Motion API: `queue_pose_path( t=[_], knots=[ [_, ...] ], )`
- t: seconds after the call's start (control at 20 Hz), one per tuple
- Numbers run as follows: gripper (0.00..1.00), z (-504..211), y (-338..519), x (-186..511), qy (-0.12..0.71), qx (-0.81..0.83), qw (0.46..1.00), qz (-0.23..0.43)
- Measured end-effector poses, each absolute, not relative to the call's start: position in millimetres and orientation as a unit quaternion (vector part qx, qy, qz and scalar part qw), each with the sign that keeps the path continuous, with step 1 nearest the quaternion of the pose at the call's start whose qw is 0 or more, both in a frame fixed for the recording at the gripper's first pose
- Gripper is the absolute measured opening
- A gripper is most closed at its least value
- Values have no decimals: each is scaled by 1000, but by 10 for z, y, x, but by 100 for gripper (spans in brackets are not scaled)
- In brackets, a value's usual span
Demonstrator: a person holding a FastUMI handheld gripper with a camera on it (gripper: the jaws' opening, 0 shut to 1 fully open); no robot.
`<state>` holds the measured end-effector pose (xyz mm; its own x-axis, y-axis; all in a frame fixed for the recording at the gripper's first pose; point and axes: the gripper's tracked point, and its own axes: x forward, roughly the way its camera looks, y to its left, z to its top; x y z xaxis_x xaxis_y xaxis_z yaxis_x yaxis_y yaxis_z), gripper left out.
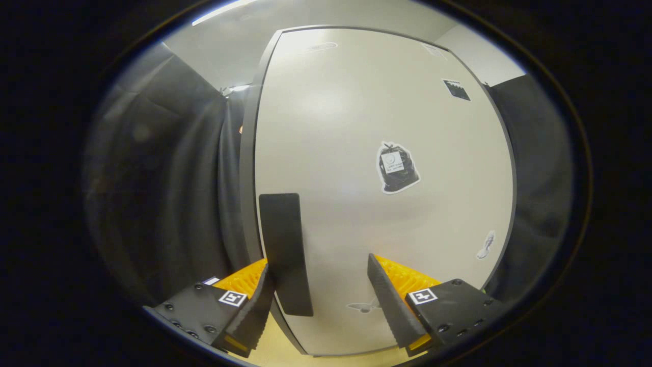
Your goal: Open the shoe cabinet door, grab the shoes and put them into the shoe cabinet, then close the shoe cabinet door.
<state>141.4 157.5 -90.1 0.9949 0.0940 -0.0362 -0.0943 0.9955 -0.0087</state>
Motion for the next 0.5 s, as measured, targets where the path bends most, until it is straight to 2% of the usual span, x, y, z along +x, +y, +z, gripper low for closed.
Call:
queue_pose_path(
  t=[0.5],
  knots=[
    [89, -874, 1638, 1331, 9, 14, 998, 62]
  ],
)
